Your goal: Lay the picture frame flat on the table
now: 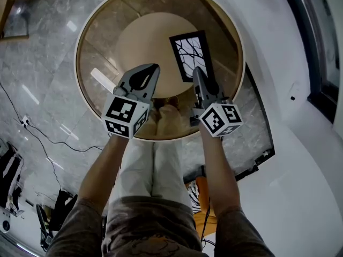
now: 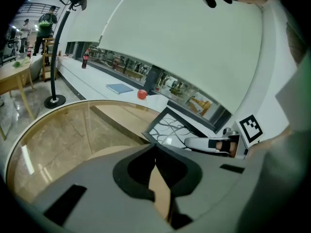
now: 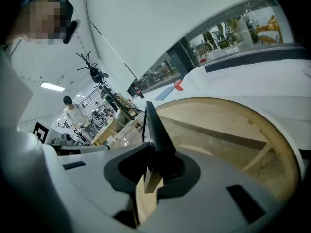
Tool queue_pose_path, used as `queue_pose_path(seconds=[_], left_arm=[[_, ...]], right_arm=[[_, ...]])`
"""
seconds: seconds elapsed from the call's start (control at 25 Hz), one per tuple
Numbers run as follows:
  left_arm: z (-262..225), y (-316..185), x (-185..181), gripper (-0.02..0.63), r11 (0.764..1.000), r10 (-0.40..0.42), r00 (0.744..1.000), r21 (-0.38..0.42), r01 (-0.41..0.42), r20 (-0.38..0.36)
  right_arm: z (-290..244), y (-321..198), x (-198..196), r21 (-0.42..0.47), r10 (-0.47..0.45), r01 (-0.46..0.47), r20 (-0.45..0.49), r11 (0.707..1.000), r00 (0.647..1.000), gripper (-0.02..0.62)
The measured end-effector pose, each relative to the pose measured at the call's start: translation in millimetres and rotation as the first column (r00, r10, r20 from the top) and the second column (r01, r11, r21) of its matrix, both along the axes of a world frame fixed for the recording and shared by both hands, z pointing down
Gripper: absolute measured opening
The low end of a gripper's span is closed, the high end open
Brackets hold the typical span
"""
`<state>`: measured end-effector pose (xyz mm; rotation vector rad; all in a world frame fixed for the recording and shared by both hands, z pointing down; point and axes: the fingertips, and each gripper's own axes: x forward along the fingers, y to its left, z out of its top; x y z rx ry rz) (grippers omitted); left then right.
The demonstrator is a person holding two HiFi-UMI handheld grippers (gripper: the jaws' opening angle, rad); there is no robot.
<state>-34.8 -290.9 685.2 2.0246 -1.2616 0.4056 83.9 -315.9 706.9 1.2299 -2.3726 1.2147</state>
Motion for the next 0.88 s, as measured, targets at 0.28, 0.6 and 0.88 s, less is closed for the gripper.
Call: queue_pose_path(seconds=[0.28,0.6,0.88], left_arm=[[7,-1,3,0.018,1.000,0.017,1.000,-0.005,-0.017,-0.005],[11,-1,4,0.018,0.999,0.032,0.999,-0.018,-0.033,-0.013],[14,2,1,0.018,0.999,0.037,0.999,-0.024,-0.037,-0.016]], right_arm=[[4,0,1,0.008,0.006,-0.006,-0.005,1.000,1.000,0.065],[8,1,3,0.003,0.011,-0.011,-0.041,1.000,0.999,0.096],[14,5,6,-0.017,0.033,-0.034,-0.061,0.999,0.998,0.126]])
